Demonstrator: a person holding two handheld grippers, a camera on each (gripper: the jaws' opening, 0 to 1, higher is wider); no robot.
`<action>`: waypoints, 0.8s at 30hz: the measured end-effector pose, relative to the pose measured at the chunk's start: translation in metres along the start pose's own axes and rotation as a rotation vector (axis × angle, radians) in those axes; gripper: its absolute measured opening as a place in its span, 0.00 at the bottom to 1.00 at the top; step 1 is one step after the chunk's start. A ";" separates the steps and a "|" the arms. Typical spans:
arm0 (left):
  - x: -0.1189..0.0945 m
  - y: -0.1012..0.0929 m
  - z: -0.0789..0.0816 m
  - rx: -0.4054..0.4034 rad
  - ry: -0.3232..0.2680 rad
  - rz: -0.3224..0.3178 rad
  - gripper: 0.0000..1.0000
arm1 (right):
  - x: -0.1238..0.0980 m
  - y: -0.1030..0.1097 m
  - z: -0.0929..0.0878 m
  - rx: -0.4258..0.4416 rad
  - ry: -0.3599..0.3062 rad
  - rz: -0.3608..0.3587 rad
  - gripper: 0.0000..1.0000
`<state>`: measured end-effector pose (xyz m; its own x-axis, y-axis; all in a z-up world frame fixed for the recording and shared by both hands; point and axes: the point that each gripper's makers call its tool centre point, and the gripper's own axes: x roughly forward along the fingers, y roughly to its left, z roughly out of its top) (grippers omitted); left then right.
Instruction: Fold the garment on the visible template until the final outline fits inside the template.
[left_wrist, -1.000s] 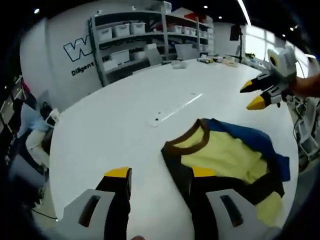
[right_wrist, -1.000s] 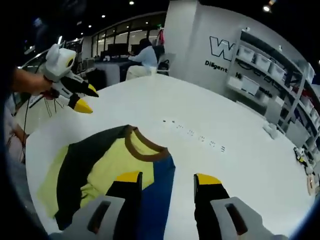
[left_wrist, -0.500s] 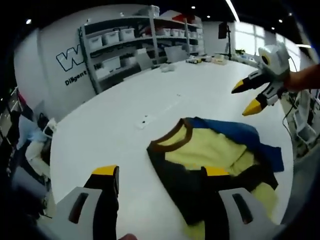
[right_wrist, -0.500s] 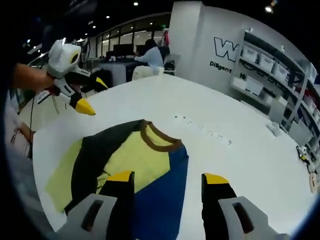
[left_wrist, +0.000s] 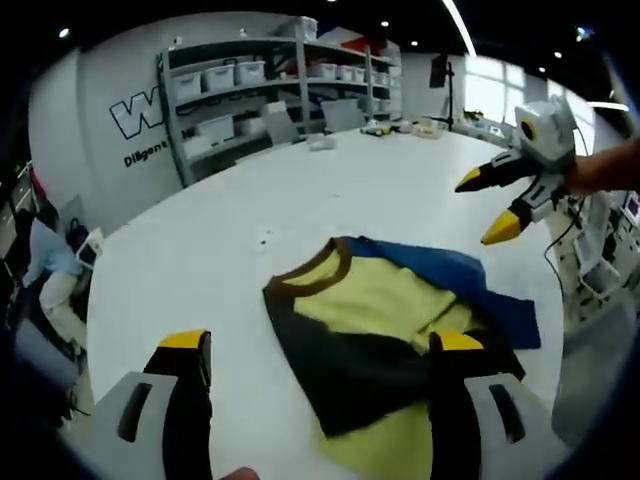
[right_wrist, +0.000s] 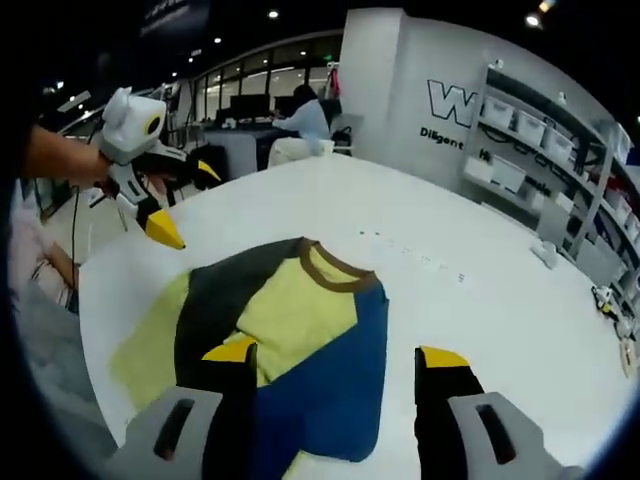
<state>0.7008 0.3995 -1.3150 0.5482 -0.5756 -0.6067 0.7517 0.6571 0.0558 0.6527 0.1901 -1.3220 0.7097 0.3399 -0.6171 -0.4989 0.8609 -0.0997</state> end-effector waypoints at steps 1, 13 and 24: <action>-0.002 -0.002 0.001 0.004 -0.004 -0.002 0.88 | -0.002 0.001 -0.001 0.002 0.001 0.004 0.63; -0.019 -0.028 -0.015 -0.017 0.000 -0.022 0.91 | -0.027 0.016 -0.025 -0.010 0.016 0.000 0.65; -0.035 -0.048 -0.019 0.026 -0.051 -0.107 0.94 | -0.038 0.031 -0.049 0.026 0.031 0.020 0.63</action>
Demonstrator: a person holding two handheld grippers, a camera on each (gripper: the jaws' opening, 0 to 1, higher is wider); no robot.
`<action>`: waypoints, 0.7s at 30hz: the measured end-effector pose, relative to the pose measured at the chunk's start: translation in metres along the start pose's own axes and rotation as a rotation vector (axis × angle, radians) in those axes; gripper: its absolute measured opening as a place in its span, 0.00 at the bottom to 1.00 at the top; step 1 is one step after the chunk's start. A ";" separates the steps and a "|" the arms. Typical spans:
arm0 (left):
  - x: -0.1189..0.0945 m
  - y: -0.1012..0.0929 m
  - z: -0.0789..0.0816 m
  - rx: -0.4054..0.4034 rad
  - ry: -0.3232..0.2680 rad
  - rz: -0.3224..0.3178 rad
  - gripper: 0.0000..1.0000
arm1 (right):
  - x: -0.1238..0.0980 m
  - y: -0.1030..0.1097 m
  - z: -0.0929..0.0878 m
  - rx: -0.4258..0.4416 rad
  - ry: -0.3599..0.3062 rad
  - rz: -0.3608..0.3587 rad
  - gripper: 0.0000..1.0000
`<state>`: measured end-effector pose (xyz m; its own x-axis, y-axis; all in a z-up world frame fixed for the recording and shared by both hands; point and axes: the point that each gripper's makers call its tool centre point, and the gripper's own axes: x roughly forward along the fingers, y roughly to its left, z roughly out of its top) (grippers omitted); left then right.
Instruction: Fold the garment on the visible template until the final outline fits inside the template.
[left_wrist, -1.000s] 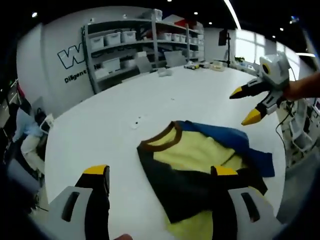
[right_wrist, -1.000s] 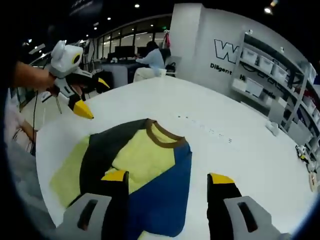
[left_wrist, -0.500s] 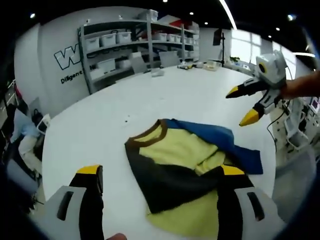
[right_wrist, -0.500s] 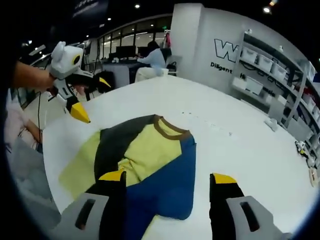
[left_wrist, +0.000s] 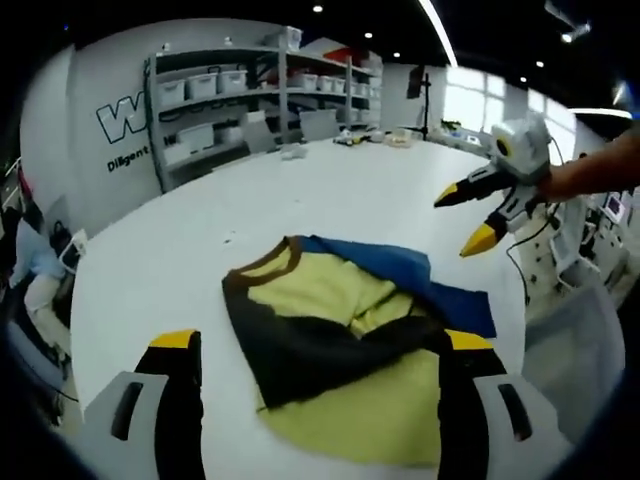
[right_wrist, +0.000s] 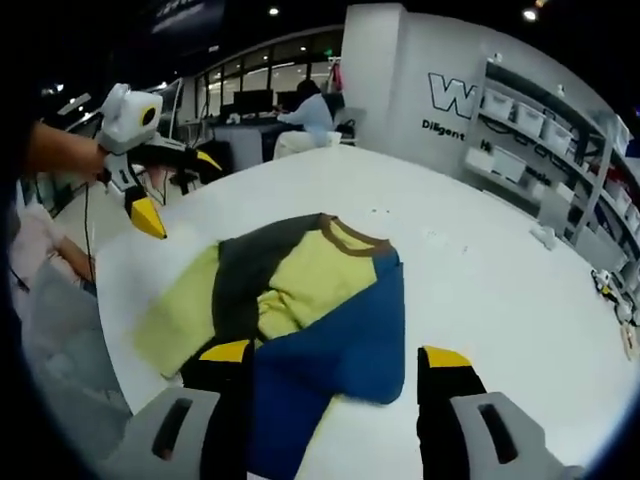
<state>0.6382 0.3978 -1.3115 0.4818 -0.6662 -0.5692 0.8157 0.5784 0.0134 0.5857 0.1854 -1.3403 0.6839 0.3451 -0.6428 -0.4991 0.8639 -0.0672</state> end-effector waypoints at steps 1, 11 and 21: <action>-0.001 0.000 0.000 -0.003 -0.002 -0.007 0.94 | -0.001 0.002 -0.001 0.004 -0.002 0.001 0.63; -0.015 -0.010 -0.004 0.061 -0.042 -0.024 0.95 | -0.005 0.027 -0.022 0.005 0.008 0.028 0.54; -0.025 -0.026 -0.018 0.080 -0.039 -0.042 0.95 | -0.008 0.054 -0.049 -0.023 0.060 0.093 0.48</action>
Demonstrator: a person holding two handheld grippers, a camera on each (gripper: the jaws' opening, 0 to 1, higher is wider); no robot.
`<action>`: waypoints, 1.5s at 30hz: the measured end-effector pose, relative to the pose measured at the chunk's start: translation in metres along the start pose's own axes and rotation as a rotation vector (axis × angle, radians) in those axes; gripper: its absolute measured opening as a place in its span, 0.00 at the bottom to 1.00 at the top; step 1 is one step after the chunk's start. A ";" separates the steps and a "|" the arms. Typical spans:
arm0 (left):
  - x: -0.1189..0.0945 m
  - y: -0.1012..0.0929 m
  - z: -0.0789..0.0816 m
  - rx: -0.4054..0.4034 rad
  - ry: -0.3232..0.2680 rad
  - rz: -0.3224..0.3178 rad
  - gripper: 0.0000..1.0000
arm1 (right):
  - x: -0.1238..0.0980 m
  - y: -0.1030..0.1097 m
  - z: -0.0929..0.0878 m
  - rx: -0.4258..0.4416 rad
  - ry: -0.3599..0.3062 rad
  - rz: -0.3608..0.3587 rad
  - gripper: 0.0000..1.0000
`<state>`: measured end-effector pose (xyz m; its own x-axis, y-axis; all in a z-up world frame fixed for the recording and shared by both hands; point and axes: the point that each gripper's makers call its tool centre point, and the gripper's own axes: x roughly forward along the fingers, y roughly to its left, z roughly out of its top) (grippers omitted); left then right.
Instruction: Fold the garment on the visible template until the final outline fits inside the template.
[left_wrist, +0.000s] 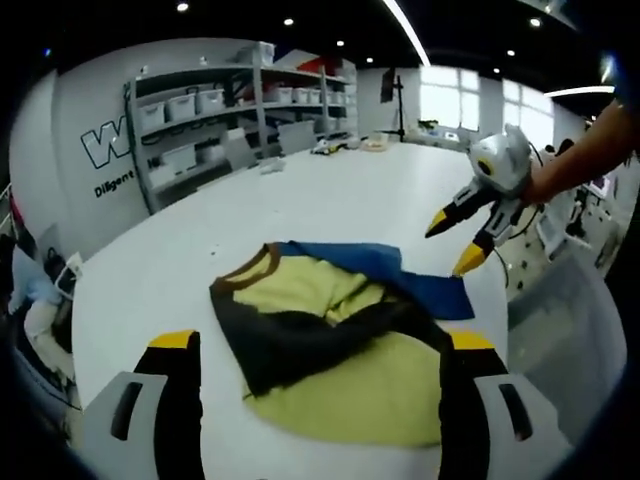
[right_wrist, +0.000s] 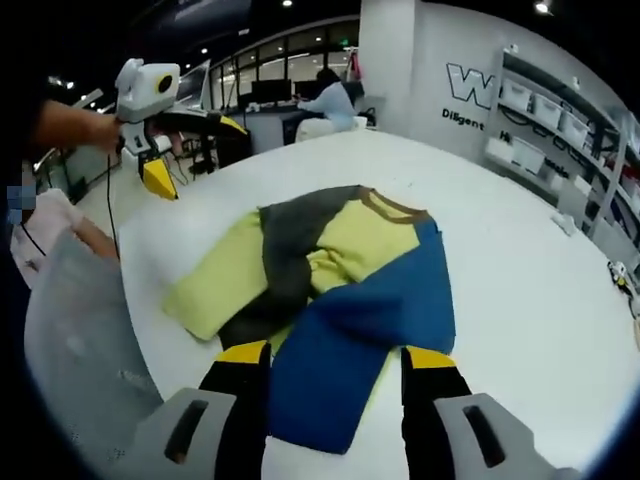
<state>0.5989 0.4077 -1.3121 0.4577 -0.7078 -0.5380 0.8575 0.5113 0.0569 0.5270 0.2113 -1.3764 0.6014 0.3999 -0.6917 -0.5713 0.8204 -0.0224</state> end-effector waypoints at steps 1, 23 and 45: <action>-0.001 -0.001 -0.002 -0.003 0.000 -0.003 0.95 | 0.000 0.001 -0.001 -0.002 0.002 -0.001 0.47; -0.014 -0.030 -0.039 -0.015 0.052 -0.044 0.93 | 0.015 0.052 -0.067 -0.058 0.170 0.135 0.31; -0.014 -0.030 -0.048 -0.031 0.067 -0.033 0.89 | 0.018 0.045 -0.072 -0.121 0.180 0.096 0.00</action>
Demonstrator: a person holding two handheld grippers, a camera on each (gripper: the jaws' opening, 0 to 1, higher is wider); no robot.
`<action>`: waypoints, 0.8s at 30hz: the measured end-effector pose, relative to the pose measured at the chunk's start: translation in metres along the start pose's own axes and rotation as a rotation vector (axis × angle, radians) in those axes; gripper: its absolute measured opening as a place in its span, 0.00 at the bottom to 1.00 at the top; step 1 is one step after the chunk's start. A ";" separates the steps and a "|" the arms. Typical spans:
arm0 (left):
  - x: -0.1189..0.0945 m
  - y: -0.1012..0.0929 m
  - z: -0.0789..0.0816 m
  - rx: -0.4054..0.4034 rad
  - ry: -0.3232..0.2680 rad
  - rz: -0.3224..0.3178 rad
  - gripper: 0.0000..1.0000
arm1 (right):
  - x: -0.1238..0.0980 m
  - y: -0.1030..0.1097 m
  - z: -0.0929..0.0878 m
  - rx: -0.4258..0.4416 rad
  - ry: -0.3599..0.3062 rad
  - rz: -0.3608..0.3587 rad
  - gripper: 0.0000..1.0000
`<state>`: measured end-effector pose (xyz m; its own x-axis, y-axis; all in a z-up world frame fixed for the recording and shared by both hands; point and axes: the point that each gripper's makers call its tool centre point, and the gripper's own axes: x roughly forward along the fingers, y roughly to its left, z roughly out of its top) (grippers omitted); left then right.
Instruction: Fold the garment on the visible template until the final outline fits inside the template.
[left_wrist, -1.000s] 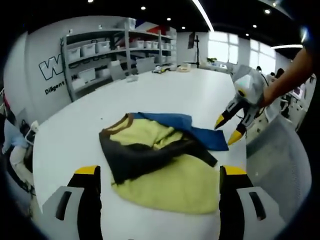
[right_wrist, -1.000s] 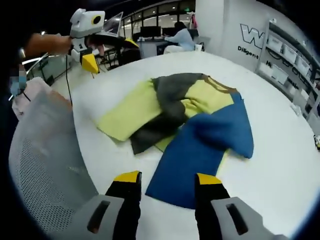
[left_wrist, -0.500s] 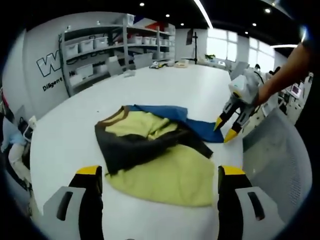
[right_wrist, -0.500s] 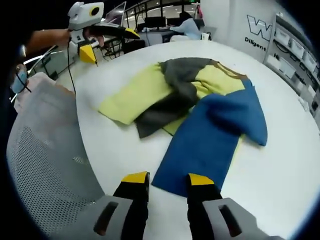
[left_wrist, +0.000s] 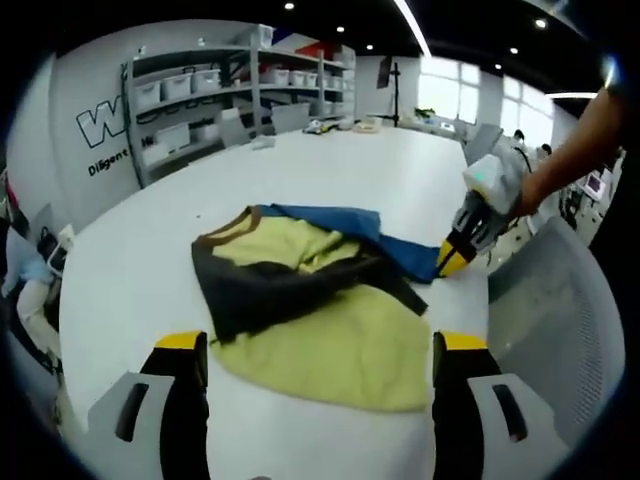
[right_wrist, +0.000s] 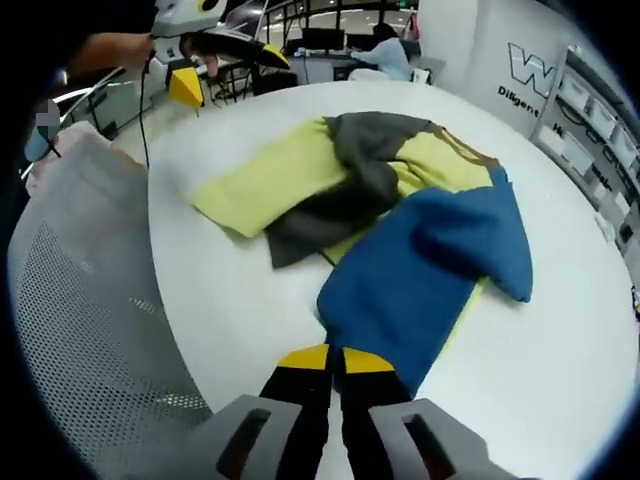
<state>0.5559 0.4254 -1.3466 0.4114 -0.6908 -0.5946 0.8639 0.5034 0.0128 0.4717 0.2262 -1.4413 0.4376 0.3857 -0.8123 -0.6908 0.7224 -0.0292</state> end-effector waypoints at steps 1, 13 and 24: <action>0.000 0.000 0.000 0.006 0.002 0.001 0.89 | -0.002 -0.002 0.005 0.020 -0.021 -0.003 0.00; 0.000 0.006 0.001 0.016 -0.004 0.014 0.89 | -0.046 -0.050 0.074 0.073 -0.210 -0.079 0.00; 0.003 0.004 0.006 0.004 -0.022 0.015 0.89 | -0.085 -0.096 0.129 0.050 -0.317 -0.172 0.00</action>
<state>0.5623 0.4224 -1.3429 0.4304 -0.6942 -0.5769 0.8588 0.5116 0.0252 0.5749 0.1975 -1.2944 0.7072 0.4088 -0.5768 -0.5657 0.8166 -0.1148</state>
